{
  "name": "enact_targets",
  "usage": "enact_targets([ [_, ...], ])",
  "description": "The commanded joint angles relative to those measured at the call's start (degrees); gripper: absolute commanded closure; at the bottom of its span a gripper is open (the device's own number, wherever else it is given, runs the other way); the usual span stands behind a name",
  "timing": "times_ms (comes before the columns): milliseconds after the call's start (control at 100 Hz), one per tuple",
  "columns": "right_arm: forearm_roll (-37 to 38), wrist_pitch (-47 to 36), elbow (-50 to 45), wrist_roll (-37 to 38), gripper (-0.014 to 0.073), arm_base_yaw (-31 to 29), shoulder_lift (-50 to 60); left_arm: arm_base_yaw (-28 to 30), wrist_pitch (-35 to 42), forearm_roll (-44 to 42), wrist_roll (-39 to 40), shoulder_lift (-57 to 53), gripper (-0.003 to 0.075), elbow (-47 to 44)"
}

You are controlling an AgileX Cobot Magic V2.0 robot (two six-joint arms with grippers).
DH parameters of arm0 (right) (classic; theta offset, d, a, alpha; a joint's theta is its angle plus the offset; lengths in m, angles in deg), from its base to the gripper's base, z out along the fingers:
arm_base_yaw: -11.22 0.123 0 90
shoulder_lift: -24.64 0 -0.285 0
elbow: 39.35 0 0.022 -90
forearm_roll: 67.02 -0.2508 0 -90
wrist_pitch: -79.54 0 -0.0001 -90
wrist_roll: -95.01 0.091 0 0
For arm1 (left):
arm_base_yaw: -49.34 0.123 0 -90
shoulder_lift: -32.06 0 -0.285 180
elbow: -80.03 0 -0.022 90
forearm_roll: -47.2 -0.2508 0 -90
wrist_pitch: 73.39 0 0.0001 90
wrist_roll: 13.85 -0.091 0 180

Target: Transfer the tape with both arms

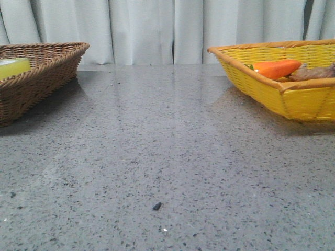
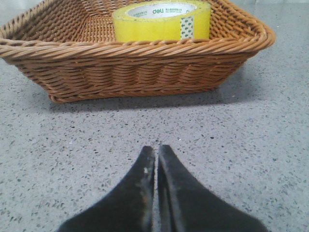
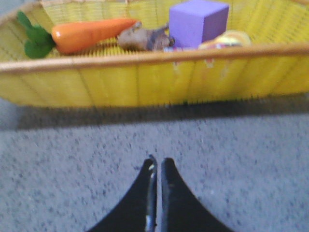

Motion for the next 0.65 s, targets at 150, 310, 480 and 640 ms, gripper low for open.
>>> enact_targets([
  [150, 0.3, 0.1, -1.2, 0.1, 0.0660, -0.3, 1.1, 0.0, 3.0, 0.8, 0.6, -1.7, 0.0741, -0.6],
  [310, 0.3, -0.1, -1.2, 0.1, 0.0660, -0.3, 1.1, 0.0, 3.0, 0.8, 0.6, -1.7, 0.0741, -0.6],
  [480, 0.3, -0.1, -1.2, 0.1, 0.0660, -0.3, 1.1, 0.0, 3.0, 0.8, 0.6, -1.7, 0.0741, -0.6],
  [640, 0.3, -0.1, -1.2, 0.1, 0.0660, -0.3, 1.1, 0.0, 3.0, 0.8, 0.6, -1.7, 0.0741, -0.6],
])
